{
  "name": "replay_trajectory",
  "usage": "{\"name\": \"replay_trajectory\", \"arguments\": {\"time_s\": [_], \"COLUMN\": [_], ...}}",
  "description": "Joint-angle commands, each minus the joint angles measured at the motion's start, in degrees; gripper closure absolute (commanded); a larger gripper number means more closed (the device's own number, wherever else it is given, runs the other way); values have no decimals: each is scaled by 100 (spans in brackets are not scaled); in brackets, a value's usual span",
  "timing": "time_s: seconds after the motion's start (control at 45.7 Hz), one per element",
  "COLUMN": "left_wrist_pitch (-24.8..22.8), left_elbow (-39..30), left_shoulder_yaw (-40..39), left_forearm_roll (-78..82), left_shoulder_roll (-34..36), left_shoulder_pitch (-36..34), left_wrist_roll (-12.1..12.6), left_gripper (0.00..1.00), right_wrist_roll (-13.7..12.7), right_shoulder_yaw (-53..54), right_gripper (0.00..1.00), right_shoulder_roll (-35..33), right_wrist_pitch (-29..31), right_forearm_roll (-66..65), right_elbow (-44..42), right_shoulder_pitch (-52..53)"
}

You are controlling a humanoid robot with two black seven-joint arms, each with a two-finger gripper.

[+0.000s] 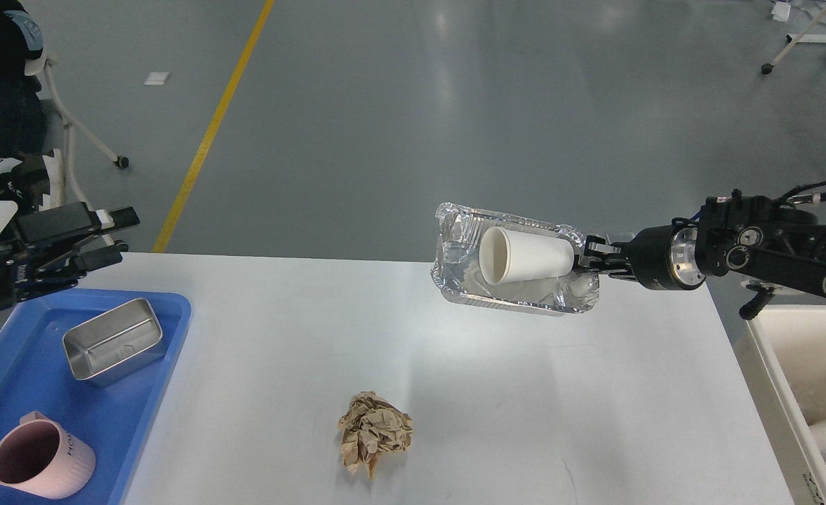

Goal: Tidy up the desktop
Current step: 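Withdraw the left arm and lower it toward the table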

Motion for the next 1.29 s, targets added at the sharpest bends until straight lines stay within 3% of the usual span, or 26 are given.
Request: {"name": "replay_trajectory", "arguments": {"time_s": [0.0,0.262,0.459,0.591,0.766,0.919,1.269], "left_wrist_pitch": [-572,-1733,-1989,-1936,-1725,-1708,-1400], "left_elbow": [-132,-115,-88,-159,-387,-405,192], "left_shoulder_yaw": [-29,-39,23,102,164,190,392], "left_forearm_roll": [-337,-637,-628,-619,-365,469,1710], "left_shoulder_roll": [1263,2811,2952,2724,1679,-166,-3269], "left_shoulder_pitch": [55,-103,-191,-147,-129,-445,-639], "left_wrist_roll": [-77,-33,20,336,1170,1935,3332], "left_gripper": [2,2,2,2,2,2,2], "right_wrist_roll": [0,0,0,0,0,0,0], "right_shoulder_yaw": [14,15,32,41,41,41,41], "right_gripper": [100,100,100,100,100,100,100], "right_shoulder_roll": [-64,-178,-283,-292,-257,-231,-292], "right_wrist_pitch": [8,17,43,43,43,35,17], "right_forearm_roll": [0,0,0,-9,-9,-9,-9], "right_elbow": [10,54,89,89,98,98,150], "right_shoulder_pitch": [44,132,193,202,202,193,88]}}
